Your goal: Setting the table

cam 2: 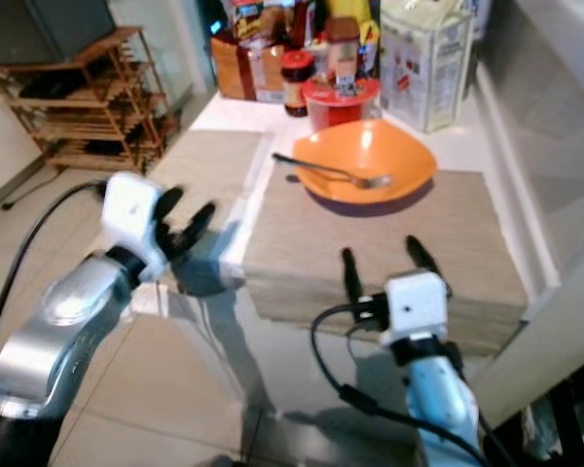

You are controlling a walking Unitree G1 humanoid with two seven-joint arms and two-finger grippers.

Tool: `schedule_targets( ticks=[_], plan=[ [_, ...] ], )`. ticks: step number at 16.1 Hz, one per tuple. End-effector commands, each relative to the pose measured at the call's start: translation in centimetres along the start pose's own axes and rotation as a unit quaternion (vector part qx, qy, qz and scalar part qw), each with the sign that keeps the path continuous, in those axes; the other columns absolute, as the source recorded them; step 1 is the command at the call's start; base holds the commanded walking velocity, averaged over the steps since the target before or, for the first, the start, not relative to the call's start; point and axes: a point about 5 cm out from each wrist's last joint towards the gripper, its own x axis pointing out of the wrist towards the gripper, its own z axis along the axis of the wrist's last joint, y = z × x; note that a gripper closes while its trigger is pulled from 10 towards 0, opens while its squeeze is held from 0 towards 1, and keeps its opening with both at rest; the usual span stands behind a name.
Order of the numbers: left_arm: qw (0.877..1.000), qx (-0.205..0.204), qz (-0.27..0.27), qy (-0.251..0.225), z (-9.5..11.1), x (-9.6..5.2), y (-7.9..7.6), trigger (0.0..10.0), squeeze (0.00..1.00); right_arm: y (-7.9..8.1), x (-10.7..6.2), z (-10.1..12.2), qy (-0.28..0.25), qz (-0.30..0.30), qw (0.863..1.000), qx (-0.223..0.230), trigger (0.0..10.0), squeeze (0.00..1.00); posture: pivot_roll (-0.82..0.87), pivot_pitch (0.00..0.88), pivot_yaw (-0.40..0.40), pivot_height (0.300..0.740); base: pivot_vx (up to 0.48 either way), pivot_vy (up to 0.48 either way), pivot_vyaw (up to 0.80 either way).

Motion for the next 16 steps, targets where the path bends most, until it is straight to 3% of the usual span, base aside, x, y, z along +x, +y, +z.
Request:
schedule_targets(
  ticks=[1,2,3,5,7,10,13,16],
  plan=[
    [0.999,0.035,0.028,-0.022,-0.4,-1.8,1.0,10.0,0.0,-0.1,-0.1,0.1,-0.009,-0.006,1.0,0.012,10.0,0.0,-0.18,0.0,0.133,0.722,0.0,0.0,0.0],
    [0.996,0.067,0.046,-0.027,-1.6,-3.5,1.4,10.0,0.0,-0.4,-0.2,-0.3,-0.005,-0.015,1.0,0.011,10.0,0.0,-0.17,0.0,0.129,0.722,0.0,0.0,0.0],
    [0.995,0.067,0.064,-0.022,-2.5,-4.4,1.6,10.0,0.0,-0.7,-0.3,-0.6,-0.001,-0.027,1.0,0.009,10.0,0.0,-0.17,0.0,0.123,0.722,0.0,0.0,0.0],
    [0.996,0.028,0.085,-0.021,-3.4,-4.9,1.5,10.0,0.0,-1.4,-0.5,-1.3,0.01,-0.05,0.999,0.004,10.0,0.0,-0.17,0.0,0.11,0.722,0.0,0.0,0.0],
    [0.995,-0.031,0.092,-0.024,-3.5,-3.9,1.0,10.0,0.0,-1.6,-0.5,-1.6,0.014,-0.05,0.999,-0.008,10.0,0.0,-0.18,0.0,0.103,0.722,0.0,0.0,0.0],
    [0.993,-0.092,0.064,-0.038,-3.4,-0.3,-0.8,10.0,0.0,-2.0,0.8,-1.0,-0.003,-0.041,0.999,-0.033,10.0,0.0,-0.24,0.0,0.105,0.722,0.0,0.0,0.27],
    [0.992,-0.107,0.046,-0.042,-2.9,1.0,-1.3,10.0,0.0,-1.8,1.2,-0.4,-0.015,-0.041,0.999,-0.033,10.0,0.0,-0.26,0.0,0.117,0.722,0.0,0.0,0.79],
    [0.994,-0.102,-0.006,-0.049,-1.6,2.7,-2.1,10.0,0.0,-1.3,1.6,-0.5,-0.011,-0.031,0.999,-0.038,10.0,0.0,-0.25,0.0,0.119,0.722,0.0,0.0,0.0]
  ],
)
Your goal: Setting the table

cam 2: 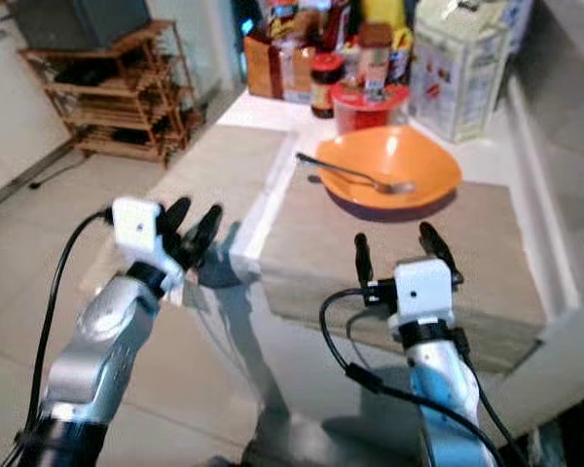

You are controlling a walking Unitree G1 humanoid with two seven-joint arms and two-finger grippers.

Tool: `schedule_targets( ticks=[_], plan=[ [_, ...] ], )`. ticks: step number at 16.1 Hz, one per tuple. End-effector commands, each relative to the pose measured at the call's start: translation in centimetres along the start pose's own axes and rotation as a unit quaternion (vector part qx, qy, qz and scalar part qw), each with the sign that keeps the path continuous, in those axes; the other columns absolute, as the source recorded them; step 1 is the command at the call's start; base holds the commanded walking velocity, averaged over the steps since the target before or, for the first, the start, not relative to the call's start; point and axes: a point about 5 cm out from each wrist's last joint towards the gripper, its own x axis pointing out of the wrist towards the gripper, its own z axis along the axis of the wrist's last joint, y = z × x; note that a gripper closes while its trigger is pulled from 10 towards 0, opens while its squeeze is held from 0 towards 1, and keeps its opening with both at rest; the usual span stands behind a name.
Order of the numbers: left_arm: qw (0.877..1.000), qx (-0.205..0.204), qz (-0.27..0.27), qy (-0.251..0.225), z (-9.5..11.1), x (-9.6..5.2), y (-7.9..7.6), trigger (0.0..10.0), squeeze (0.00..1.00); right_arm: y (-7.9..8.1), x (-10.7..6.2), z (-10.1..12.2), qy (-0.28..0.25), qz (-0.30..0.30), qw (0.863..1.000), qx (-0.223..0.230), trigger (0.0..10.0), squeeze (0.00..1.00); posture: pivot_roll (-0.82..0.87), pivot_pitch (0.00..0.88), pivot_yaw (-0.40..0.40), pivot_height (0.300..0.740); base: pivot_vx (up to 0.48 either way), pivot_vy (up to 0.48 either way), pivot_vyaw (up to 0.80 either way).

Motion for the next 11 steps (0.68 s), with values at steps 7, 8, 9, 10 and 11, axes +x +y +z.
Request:
schedule_targets(
  ticks=[7,8,9,10,11],
  plan=[
    [1.0,0.01,0.001,-0.004,1.1,0.9,1.2,10.0,0.0,0.8,1.0,0.4,0.003,0.011,1.0,0.004,10.0,0.0,-0.21,0.0,0.104,0.722,0.0,0.0,-0.44],
    [1.0,0.013,-0.001,-0.002,1.2,0.9,1.2,10.0,0.0,0.9,1.1,0.4,0.002,0.013,1.0,0.005,10.0,0.0,-0.21,0.0,0.102,0.722,0.0,0.0,-0.75],
    [1.0,0.017,-0.005,0.001,1.2,0.9,1.4,10.0,0.0,1.1,1.2,0.5,0.002,0.017,1.0,0.005,10.0,0.0,-0.2,0.0,0.1,0.722,0.0,0.0,-0.75],
    [1.0,0.019,-0.005,0.002,1.1,1.0,1.5,10.0,0.0,1.1,1.2,0.4,0.002,0.018,1.0,0.005,10.0,0.0,-0.2,0.0,0.1,0.722,0.0,0.0,-0.74],
    [1.0,0.02,-0.009,0.007,1.1,1.1,1.8,10.0,0.0,1.2,1.2,0.4,0.004,0.02,1.0,0.005,10.0,0.0,-0.2,0.0,0.101,0.722,0.0,0.0,-0.74]
  ],
)
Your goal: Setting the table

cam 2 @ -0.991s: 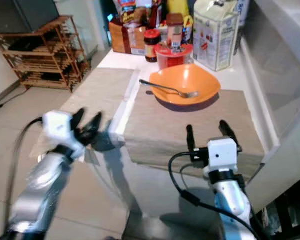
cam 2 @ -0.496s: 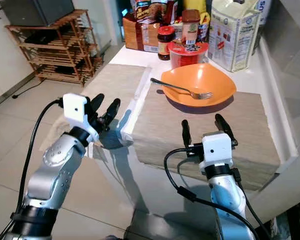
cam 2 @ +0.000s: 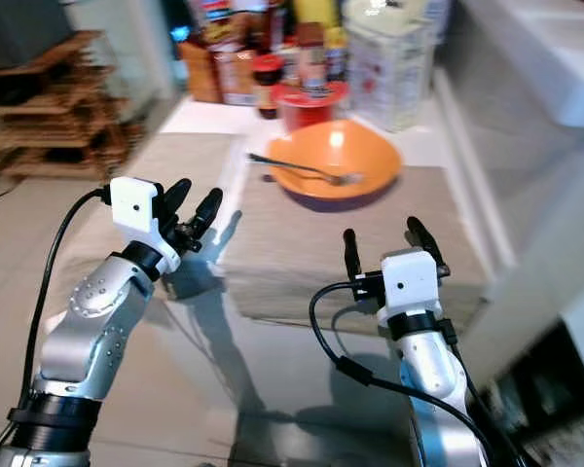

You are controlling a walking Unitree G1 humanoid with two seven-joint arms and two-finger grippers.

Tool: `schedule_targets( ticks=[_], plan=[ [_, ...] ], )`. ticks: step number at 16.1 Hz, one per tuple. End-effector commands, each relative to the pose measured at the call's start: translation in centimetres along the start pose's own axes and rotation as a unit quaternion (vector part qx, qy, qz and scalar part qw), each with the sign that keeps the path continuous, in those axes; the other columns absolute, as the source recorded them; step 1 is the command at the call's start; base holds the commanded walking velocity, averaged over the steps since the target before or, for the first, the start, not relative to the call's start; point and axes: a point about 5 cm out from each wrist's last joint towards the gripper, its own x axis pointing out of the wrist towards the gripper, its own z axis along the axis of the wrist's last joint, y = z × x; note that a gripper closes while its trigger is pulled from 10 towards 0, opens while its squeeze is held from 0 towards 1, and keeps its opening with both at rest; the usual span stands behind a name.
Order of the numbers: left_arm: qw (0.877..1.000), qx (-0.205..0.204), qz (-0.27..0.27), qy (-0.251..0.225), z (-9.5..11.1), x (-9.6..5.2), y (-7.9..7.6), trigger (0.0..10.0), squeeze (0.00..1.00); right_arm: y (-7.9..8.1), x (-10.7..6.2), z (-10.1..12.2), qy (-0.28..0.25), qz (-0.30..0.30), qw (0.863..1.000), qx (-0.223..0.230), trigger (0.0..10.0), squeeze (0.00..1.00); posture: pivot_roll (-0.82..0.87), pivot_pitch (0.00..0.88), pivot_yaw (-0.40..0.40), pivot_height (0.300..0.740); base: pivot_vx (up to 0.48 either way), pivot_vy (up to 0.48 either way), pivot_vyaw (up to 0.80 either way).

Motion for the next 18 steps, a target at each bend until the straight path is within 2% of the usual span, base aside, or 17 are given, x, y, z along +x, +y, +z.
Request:
schedule_targets(
  ticks=[1,3,5,10,11,15,18],
  plan=[
    [1.0,0.005,-0.004,0.004,0.2,0.3,0.3,10.0,0.0,0.3,0.3,0.1,0.001,0.007,1.0,0.002,10.0,0.0,-0.2,0.0,0.101,0.722,0.0,0.0,-0.74],
    [1.0,0.008,-0.014,0.01,0.1,0.5,0.3,10.0,0.0,0.4,0.2,-0.1,-0.004,0.01,1.0,0.001,10.0,0.0,-0.2,0.0,0.103,0.722,0.0,0.0,-0.72],
    [1.0,0.006,-0.017,0.012,0.0,0.6,0.2,10.0,0.0,0.4,0.3,-0.1,-0.005,0.011,1.0,0.0,10.0,0.0,-0.2,0.0,0.103,0.722,0.0,0.0,0.0],
    [0.996,-0.076,-0.016,0.038,-0.1,1.7,-0.3,10.0,0.0,0.5,0.6,-0.4,-0.006,0.017,1.0,-0.002,10.0,0.0,-0.2,0.0,0.099,0.722,0.0,0.0,0.0],
    [0.993,-0.107,-0.013,0.056,-0.2,2.3,-0.6,10.0,0.0,0.6,0.6,-0.5,-0.006,0.017,1.0,-0.002,10.0,0.0,-0.2,0.0,0.101,0.722,0.0,0.0,0.0],
    [0.983,-0.163,-0.004,0.08,-0.3,3.1,-0.7,10.0,0.0,0.7,0.5,-0.6,-0.006,0.017,1.0,-0.003,10.0,0.0,-0.21,0.0,0.109,0.722,0.0,0.0,0.0],
    [0.968,-0.217,0.019,0.126,-1.0,4.1,-0.7,10.0,0.0,0.7,0.4,-0.7,-0.005,0.018,1.0,-0.004,10.0,0.0,-0.21,0.0,0.111,0.722,0.0,0.0,0.0]
  ],
)
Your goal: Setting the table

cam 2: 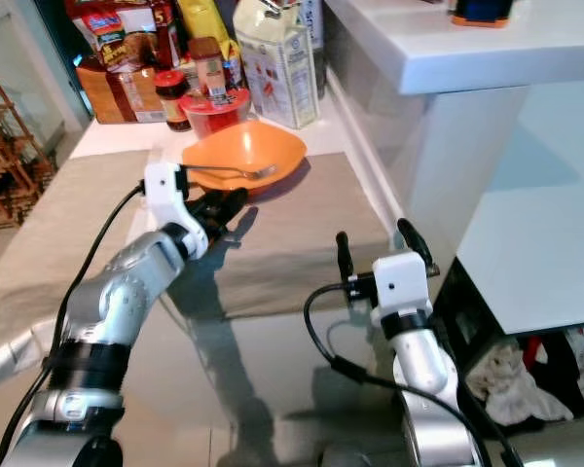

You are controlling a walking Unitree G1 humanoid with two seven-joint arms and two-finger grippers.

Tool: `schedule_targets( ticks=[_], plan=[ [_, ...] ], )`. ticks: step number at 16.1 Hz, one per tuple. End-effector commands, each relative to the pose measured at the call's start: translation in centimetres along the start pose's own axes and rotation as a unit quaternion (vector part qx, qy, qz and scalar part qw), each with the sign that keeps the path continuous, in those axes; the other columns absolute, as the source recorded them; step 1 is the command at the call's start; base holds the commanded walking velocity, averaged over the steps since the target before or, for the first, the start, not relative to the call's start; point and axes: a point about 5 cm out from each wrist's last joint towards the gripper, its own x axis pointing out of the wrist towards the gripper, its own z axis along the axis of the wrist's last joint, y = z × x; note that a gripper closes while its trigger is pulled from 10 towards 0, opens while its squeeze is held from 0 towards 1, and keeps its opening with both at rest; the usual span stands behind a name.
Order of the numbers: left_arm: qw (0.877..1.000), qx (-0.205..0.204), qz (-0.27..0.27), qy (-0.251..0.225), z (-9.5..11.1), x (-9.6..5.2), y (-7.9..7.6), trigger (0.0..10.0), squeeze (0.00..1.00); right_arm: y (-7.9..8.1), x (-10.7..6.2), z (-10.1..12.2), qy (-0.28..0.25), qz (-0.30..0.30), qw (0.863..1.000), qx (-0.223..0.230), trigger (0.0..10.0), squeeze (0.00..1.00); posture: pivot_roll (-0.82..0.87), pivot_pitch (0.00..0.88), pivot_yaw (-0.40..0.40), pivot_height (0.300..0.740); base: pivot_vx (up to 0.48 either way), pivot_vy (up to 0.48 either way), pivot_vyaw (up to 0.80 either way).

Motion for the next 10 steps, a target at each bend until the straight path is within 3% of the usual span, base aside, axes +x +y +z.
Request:
schedule_targets(
  ticks=[1,6,10],
  plan=[
    [1.0,-0.015,0.025,0.006,0.1,-0.3,1.1,10.0,0.0,0.3,0.4,0.4,-0.009,0.008,1.0,-0.005,10.0,0.0,-0.21,0.0,0.112,0.722,0.0,0.0,0.0],
    [0.999,0.029,0.017,-0.013,1.1,-0.3,0.5,10.0,0.0,0.3,0.3,0.3,-0.008,0.008,1.0,-0.006,10.0,0.0,-0.21,0.0,0.11,0.722,0.0,0.0,0.0],
    [0.993,0.109,-0.037,-0.034,1.1,-1.5,-1.0,10.0,0.0,0.3,0.3,0.3,-0.009,0.011,1.0,-0.009,10.0,0.0,-0.2,0.0,0.106,0.722,0.0,0.0,0.0]
  ],
)
